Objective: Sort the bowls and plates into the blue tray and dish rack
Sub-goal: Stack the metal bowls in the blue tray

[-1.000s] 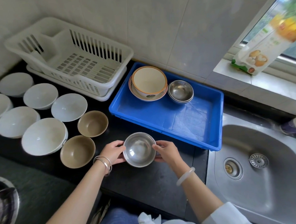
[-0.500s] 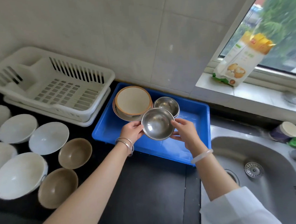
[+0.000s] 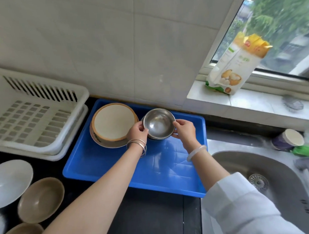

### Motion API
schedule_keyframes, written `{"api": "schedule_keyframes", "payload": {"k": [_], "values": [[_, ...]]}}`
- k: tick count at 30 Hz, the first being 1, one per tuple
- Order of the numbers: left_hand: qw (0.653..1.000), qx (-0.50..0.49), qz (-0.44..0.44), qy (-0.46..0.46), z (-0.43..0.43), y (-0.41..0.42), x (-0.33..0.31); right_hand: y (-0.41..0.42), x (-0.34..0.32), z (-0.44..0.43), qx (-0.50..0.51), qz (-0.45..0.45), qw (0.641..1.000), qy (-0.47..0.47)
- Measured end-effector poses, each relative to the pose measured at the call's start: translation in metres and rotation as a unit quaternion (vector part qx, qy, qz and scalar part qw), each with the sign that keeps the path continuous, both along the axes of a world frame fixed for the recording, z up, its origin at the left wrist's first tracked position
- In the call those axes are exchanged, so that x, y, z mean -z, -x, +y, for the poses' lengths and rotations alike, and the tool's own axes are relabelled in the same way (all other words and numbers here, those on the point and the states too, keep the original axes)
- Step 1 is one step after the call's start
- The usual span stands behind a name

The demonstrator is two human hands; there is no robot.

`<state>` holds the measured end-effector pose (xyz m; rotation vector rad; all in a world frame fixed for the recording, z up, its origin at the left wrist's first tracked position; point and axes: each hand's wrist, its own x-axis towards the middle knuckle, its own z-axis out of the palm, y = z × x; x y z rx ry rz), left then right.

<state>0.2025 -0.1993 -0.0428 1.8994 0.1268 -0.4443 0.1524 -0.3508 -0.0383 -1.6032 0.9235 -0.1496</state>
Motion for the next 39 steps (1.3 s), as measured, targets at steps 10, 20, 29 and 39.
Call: {"api": "schedule_keyframes", "payload": {"k": [10,20,29,39], "values": [[0.982,0.022,-0.084,-0.166,-0.017,0.007,0.013,-0.010,0.030,-0.001,-0.013,0.002,0.999,0.036],[0.991,0.033,-0.061,-0.115,-0.016,0.021,0.024,0.003,0.031,0.013,-0.081,0.030,0.986,0.141],[0.992,0.075,-0.026,-0.094,0.007,0.028,0.011,0.028,0.012,0.015,-0.117,0.056,0.979,0.160],[0.997,-0.068,-0.008,-0.028,0.120,0.103,-0.013,0.087,-0.005,0.098,-0.151,0.016,0.986,0.062]]}}
